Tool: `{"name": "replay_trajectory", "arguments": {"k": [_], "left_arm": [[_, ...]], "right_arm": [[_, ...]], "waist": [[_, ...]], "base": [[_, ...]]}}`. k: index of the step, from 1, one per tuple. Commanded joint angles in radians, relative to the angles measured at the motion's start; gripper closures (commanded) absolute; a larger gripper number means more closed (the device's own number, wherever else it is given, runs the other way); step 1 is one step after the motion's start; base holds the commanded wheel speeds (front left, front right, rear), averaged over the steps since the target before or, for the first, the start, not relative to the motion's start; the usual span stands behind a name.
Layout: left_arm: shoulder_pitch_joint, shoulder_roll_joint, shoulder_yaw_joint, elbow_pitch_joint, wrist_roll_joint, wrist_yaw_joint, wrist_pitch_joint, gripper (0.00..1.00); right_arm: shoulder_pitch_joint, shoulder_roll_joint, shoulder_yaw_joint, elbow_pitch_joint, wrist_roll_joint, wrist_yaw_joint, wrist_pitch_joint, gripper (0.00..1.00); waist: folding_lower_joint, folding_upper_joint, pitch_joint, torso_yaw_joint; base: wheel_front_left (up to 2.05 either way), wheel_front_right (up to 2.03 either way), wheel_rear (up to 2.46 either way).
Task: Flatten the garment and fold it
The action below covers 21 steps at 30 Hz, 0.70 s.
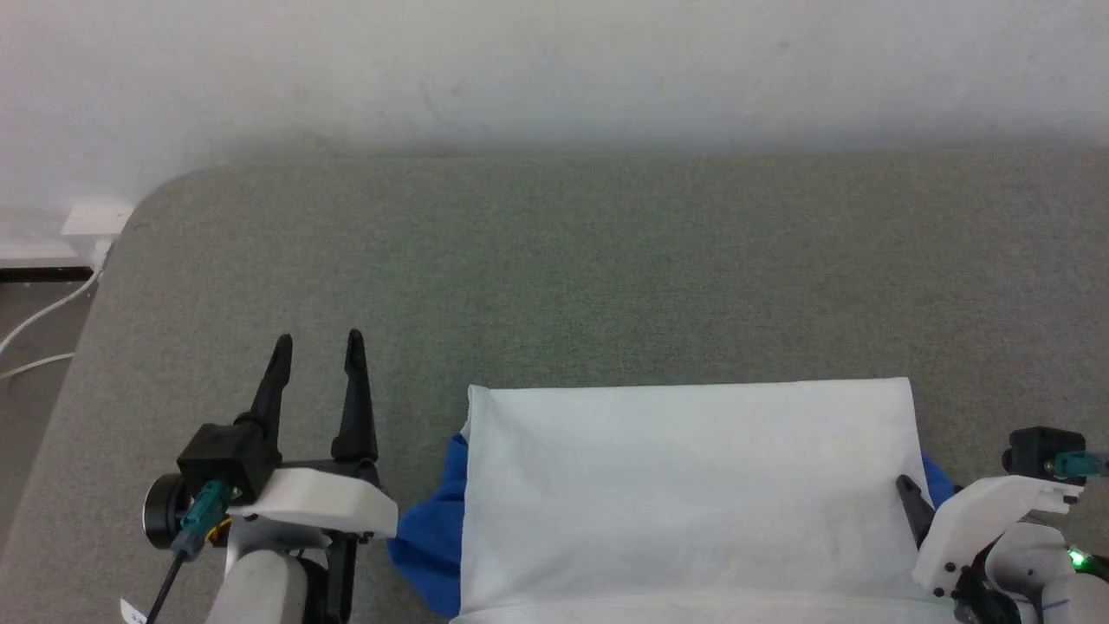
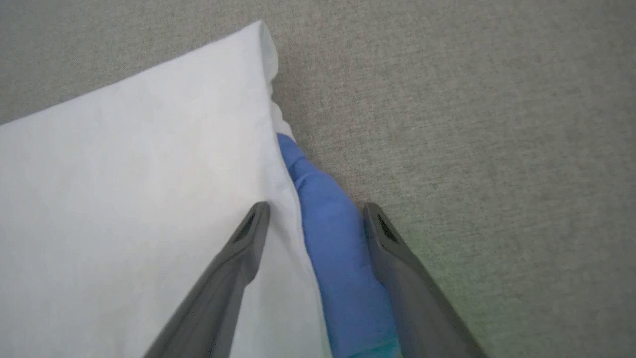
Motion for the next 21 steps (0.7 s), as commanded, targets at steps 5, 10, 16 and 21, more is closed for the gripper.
{"name": "replay_trajectory", "arguments": {"k": [5,10,16,21], "left_arm": [[-0.015,-0.03,0.059,0.022,0.041,-0.034,-0.005,0.0],[-0.007,-0.047,0.095,0.033,0.064,-0.061,-0.005,0.0],[0.008,-0.061,0.124,0.035,0.085,-0.082,-0.005,0.0],[0.013,-0.069,0.135,0.035,0.102,-0.097,-0.005,0.0]], "right_arm": [[-0.041,0.0,0.003,0.087,-0.02,-0.001,0.121,0.0],[-0.025,0.0,0.045,0.112,0.048,-0.001,0.238,0.67],[0.003,0.0,0.062,0.036,0.108,-0.001,0.199,1.0],[0.029,0.0,-0.013,-0.031,0.055,-0.001,0.161,1.0]], "waist": [[-0.0001,-0.0001,0.004,0.009],[-0.0001,-0.0001,-0.003,0.011],[-0.0001,-0.0001,-0.014,0.003],[-0.0001,-0.0001,-0.019,-0.001]], "base": [[0.0,0.0,0.0],[0.0,0.0,0.0],[0.0,0.0,0.0],[0.0,0.0,0.0]]}}
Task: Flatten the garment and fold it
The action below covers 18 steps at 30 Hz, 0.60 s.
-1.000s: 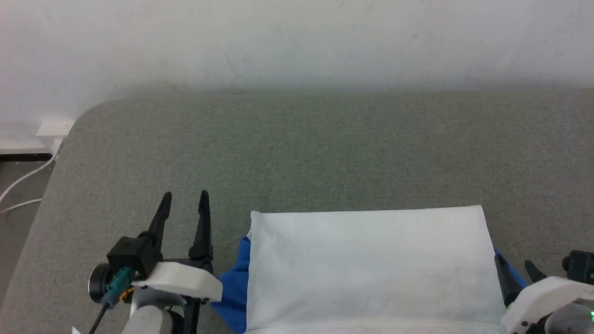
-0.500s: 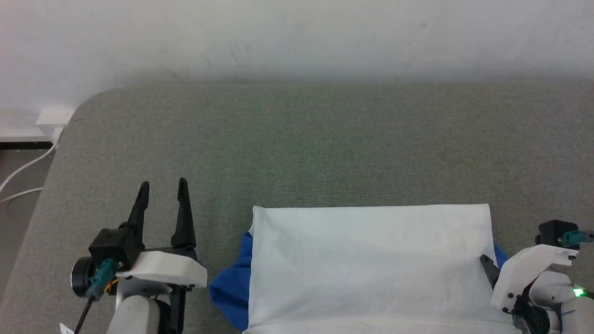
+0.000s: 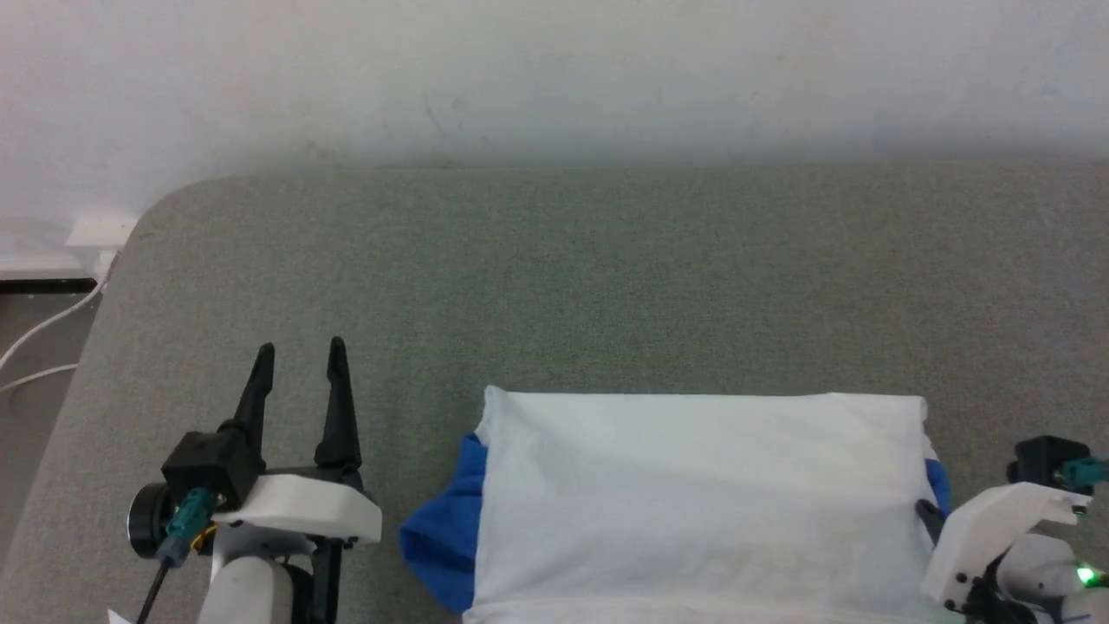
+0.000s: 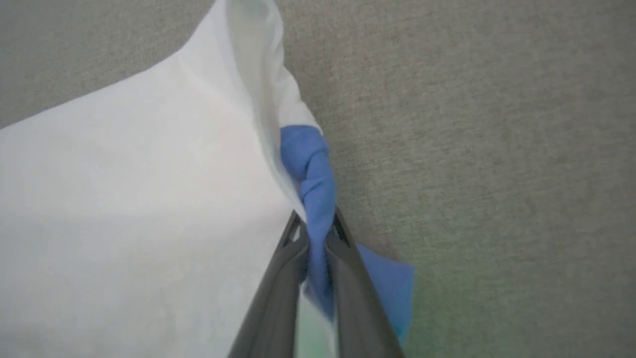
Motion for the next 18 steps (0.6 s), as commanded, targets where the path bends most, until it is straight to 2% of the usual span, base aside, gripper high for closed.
{"name": "replay_trajectory", "arguments": {"k": [1,7,10,15,18], "left_arm": [[0.01,-0.006,0.004,0.001,0.012,-0.005,-0.005,0.0],[0.013,-0.013,0.003,0.003,0.016,-0.014,-0.005,0.0],[0.014,-0.015,0.006,0.004,0.017,-0.016,-0.005,0.0],[0.014,-0.017,0.012,0.004,0.018,-0.018,-0.005,0.0],[0.015,-0.017,0.016,0.006,0.019,-0.02,-0.005,0.0]], "right_arm": [[0.022,-0.003,-0.047,-0.015,-0.036,-0.002,-0.013,1.0],[0.044,-0.003,-0.233,-0.093,-0.189,-0.002,-0.029,1.0],[0.049,-0.003,-0.284,-0.135,-0.223,-0.002,-0.026,1.0],[0.061,-0.003,-0.289,-0.193,-0.222,-0.002,0.002,1.0],[0.088,-0.003,-0.238,-0.27,-0.179,-0.002,0.063,1.0]], "waist": [[0.0,-0.0001,0.0,-0.001],[0.0,-0.0001,0.008,0.0],[0.0,-0.0001,0.013,-0.001],[0.0,-0.0001,0.014,-0.003],[0.0,-0.0001,0.012,-0.002]], "base": [[0.0,0.0,0.0],[0.0,0.0,0.0],[0.0,0.0,0.0],[0.0,0.0,0.0],[0.0,0.0,0.0]]}}
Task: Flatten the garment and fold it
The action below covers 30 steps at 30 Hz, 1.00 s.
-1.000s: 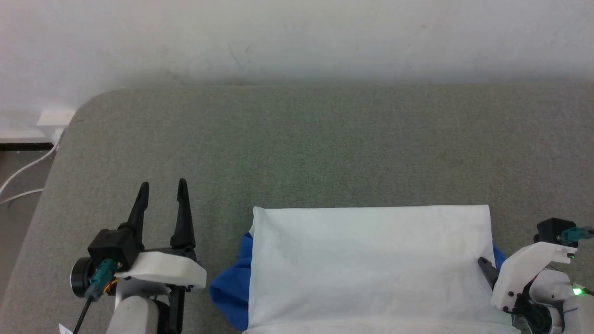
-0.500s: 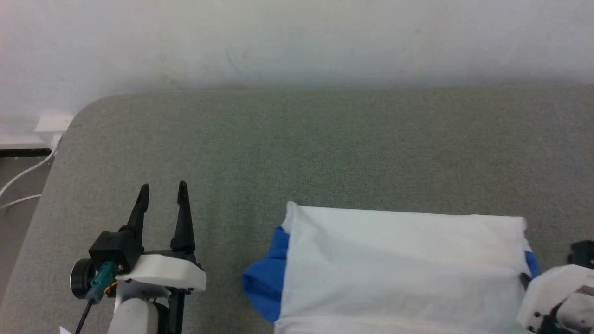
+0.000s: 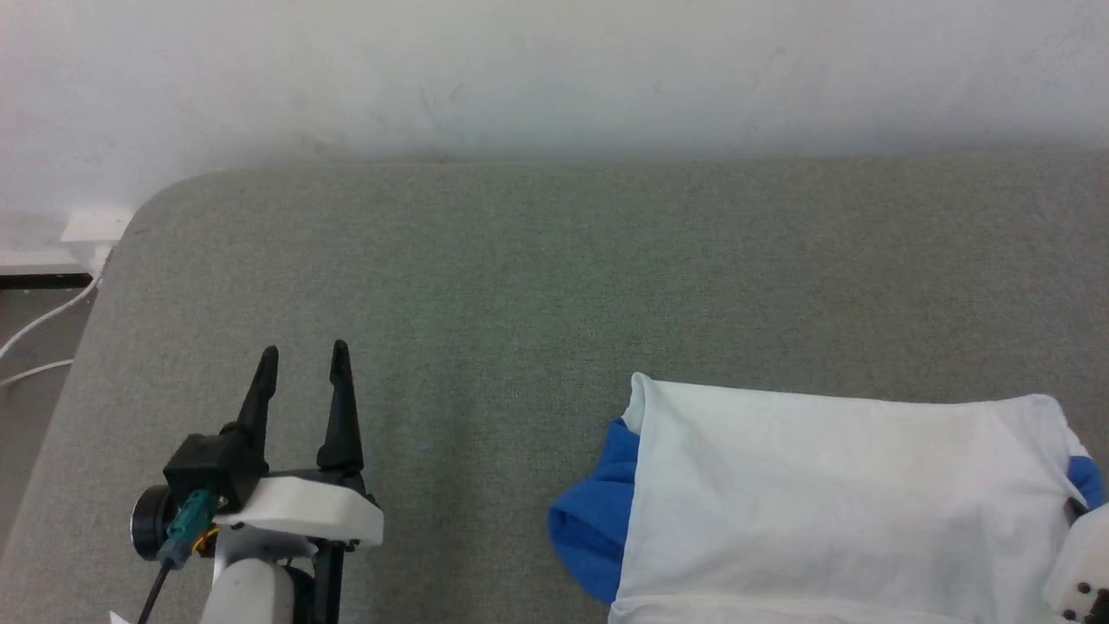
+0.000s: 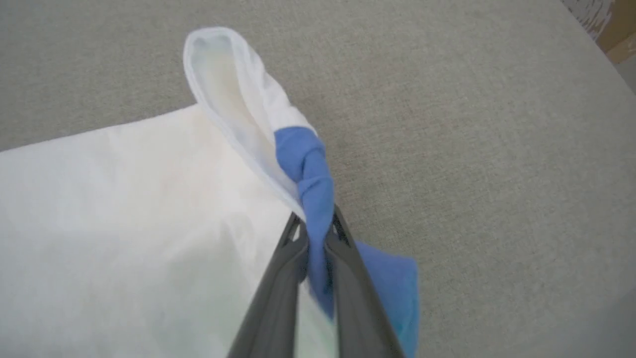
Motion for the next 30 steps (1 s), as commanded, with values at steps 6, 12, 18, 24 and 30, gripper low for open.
{"name": "replay_trajectory", "arguments": {"k": [6,12,18,24,30], "left_arm": [[0.01,-0.004,0.011,0.005,0.011,-0.01,-0.005,0.0],[0.0,-0.005,0.009,0.006,0.012,-0.012,-0.005,0.0],[-0.015,-0.005,-0.002,0.006,0.002,-0.012,-0.005,0.0],[-0.033,-0.005,-0.014,0.013,-0.009,-0.014,-0.005,0.0],[-0.042,-0.005,-0.031,0.021,-0.018,-0.012,-0.005,0.0]], "right_arm": [[0.089,-0.002,0.151,-0.255,0.135,-0.001,0.176,1.0],[0.112,-0.002,0.39,-0.444,0.193,-0.001,0.286,1.0],[0.01,-0.002,0.647,-0.394,0.19,-0.001,0.279,1.0],[-0.123,-0.002,0.824,-0.182,0.216,-0.001,0.217,1.0],[-0.226,-0.002,0.889,0.044,0.247,-0.001,0.136,0.28]], "waist": [[0.0,-0.0001,-0.004,0.001],[0.0,-0.0001,0.005,0.009],[0.0,-0.0001,0.028,0.029],[0.0,-0.0001,0.058,0.062],[0.0,-0.0001,0.075,0.089]], "base": [[0.0,0.0,0.0],[0.0,0.0,0.0],[0.0,0.0,0.0],[0.0,0.0,0.0],[0.0,0.0,0.0]]}}
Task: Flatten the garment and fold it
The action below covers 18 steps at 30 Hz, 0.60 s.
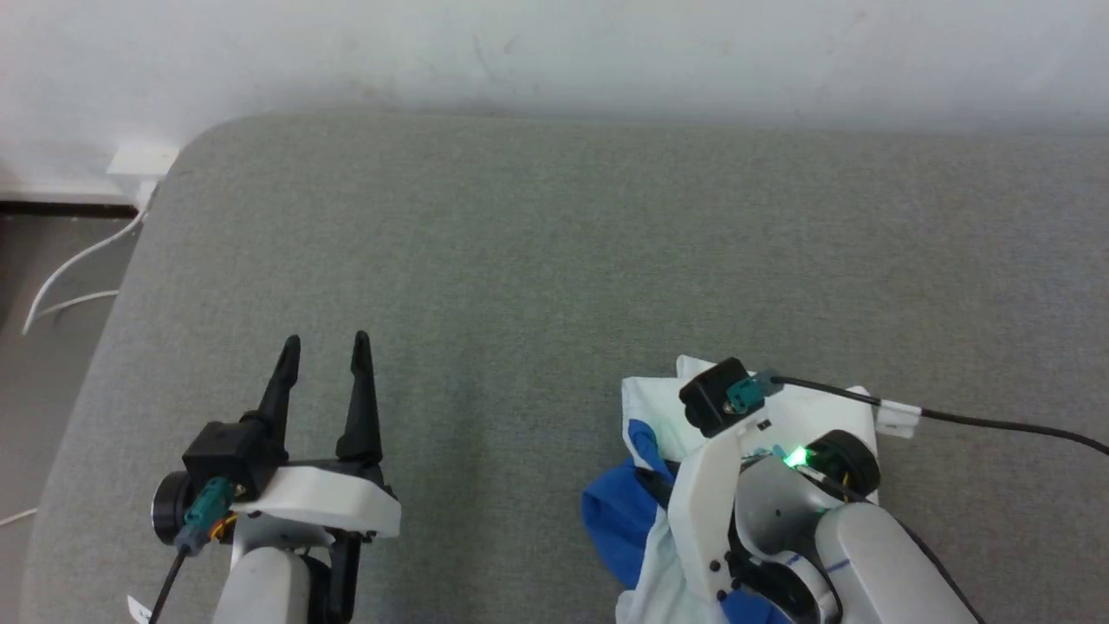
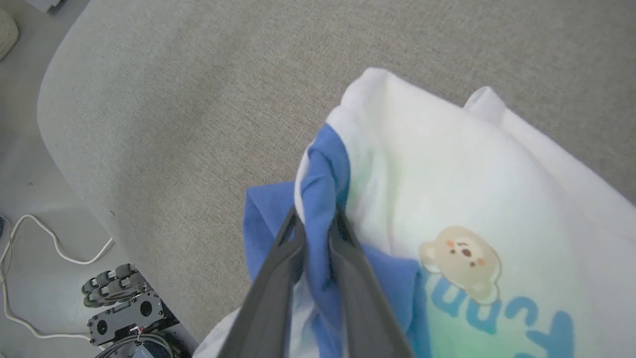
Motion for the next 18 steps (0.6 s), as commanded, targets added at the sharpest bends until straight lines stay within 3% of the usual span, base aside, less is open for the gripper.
{"name": "replay_trajectory", "arguments": {"k": [1,6,11,18], "left_arm": [[-0.018,-0.002,-0.005,0.003,-0.005,-0.003,-0.005,0.0],[-0.009,-0.002,-0.005,0.002,-0.005,0.002,-0.005,0.0],[0.003,-0.002,0.004,-0.004,-0.005,0.004,-0.005,0.0],[0.021,-0.002,0.018,-0.02,0.003,0.005,-0.005,0.0]], "right_arm": [[-0.025,-0.001,0.008,0.028,0.012,-0.001,-0.015,0.0],[-0.044,-0.001,0.014,0.042,0.063,-0.001,-0.092,0.0],[-0.02,-0.001,-0.011,-0.114,0.157,-0.001,-0.301,0.0],[0.13,-0.001,-0.233,-0.239,0.142,-0.001,-0.619,0.0]], "waist": [[-0.0001,-0.0001,0.008,0.012],[-0.0001,-0.0001,-0.001,0.009],[-0.0001,-0.0001,-0.019,-0.013],[-0.0001,-0.0001,-0.046,-0.051]], "base": [[0.0,0.0,0.0],[0.0,0.0,0.0],[0.0,0.0,0.0],[0.0,0.0,0.0]]}}
